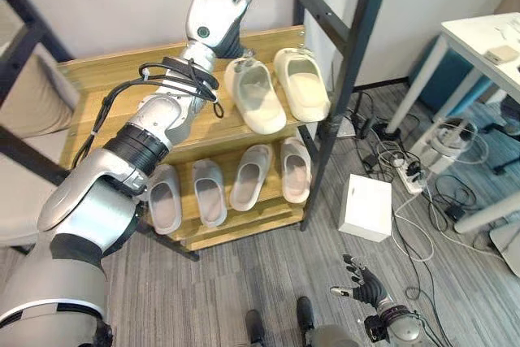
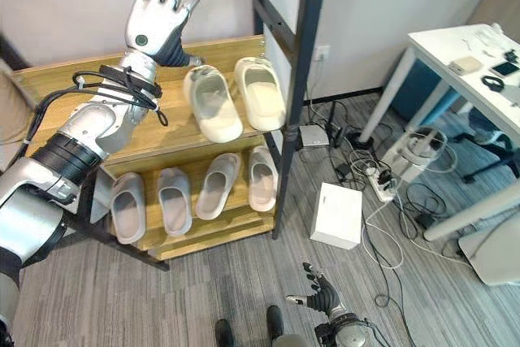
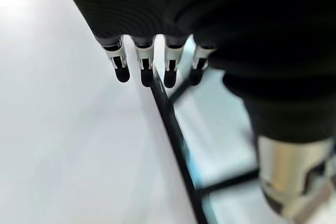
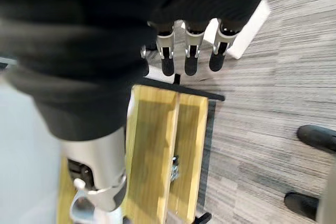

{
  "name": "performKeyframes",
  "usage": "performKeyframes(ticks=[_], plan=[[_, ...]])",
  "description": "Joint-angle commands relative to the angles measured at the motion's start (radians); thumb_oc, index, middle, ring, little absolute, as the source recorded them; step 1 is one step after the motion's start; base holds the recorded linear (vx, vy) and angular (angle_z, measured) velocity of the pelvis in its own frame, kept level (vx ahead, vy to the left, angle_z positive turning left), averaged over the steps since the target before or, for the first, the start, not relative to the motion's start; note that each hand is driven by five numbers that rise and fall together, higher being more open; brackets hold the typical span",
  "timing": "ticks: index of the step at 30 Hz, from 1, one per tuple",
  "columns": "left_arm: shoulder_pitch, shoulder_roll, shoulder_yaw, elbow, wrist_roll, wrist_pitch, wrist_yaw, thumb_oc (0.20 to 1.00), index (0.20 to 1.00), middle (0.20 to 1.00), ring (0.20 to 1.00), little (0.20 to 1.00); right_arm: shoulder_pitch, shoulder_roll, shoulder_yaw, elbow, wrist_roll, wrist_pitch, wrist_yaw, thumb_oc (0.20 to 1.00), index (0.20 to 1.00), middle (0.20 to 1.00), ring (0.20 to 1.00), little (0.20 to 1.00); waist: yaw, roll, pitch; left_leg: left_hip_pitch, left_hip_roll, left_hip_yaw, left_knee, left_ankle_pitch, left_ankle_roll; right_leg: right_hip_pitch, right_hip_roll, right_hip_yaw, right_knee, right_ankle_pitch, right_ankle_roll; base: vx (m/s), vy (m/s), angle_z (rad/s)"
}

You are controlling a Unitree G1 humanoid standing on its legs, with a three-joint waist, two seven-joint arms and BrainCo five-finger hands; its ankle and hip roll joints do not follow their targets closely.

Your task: Arrange the slippers neatly on the shoe rack.

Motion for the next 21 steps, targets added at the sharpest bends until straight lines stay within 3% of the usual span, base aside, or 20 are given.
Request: performKeyframes(ticks=[1,4,6,10,15,21], plan=[[0.037,-0.020,0.130,-0.014,-0.145,-0.071,0.036,1.000,1.000,1.000,1.000,1.000,0.013,0.042,-0.047,-0.009,-0.010,-0.002,-0.017,1.000,1.000,1.000,1.000,1.000,0.029,-0.030,0.001,0.079,0.023,-0.069,0.000,-0.197,-0.017,0.091,-0.056,-0.042,0.001,-0.199,0.099,-0.03,-0.013,0.14],[0.208,-0.130,0.195,-0.063,-0.358,-0.155,-0.021,1.000,1.000,1.000,1.000,1.000,-0.020,0.059,-0.039,0.019,-0.038,0.026,-0.030,1.000,1.000,1.000,1.000,1.000,0.050,-0.035,-0.003,0.079,0.023,-0.086,0.000,-0.192,-0.017,0.099,-0.053,-0.061,0.001,-0.202,0.093,-0.03,-0.005,0.29],[0.209,-0.129,0.196,-0.064,-0.358,-0.155,-0.021,1.000,1.000,1.000,1.000,1.000,-0.019,0.059,-0.038,0.019,-0.038,0.026,-0.030,1.000,1.000,1.000,1.000,1.000,0.050,-0.034,-0.004,0.079,0.023,-0.087,0.000,-0.192,-0.017,0.099,-0.053,-0.061,0.001,-0.203,0.093,-0.02,0.001,0.16],[0.318,-0.280,0.186,-0.055,-0.867,-0.271,-0.168,1.000,1.000,1.000,1.000,1.000,-0.059,0.070,-0.027,0.044,-0.035,0.065,-0.035,1.000,1.000,1.000,1.000,1.000,0.060,-0.034,-0.021,0.085,0.022,-0.094,0.000,-0.188,-0.016,0.110,-0.052,-0.072,0.001,-0.203,0.092,-0.01,0.000,0.07],[0.314,-0.343,0.114,-0.010,-1.147,-0.271,-0.243,1.000,1.000,1.000,1.000,1.000,-0.128,0.091,-0.003,0.120,-0.016,0.099,-0.049,1.000,1.000,1.000,1.000,1.000,0.059,-0.029,-0.039,0.088,0.021,-0.095,0.000,-0.186,-0.017,0.112,-0.054,-0.075,0.001,-0.203,0.092,0.00,0.001,0.00],[0.273,-0.434,0.064,0.107,-1.363,-0.240,-0.278,1.000,1.000,1.000,1.000,1.000,-0.194,0.133,0.032,0.202,-0.001,0.133,-0.064,1.000,1.000,1.000,1.000,1.000,0.049,-0.014,-0.059,0.096,0.021,-0.091,0.000,-0.189,-0.019,0.116,-0.056,-0.074,0.001,-0.203,0.093,0.00,0.002,0.01]])
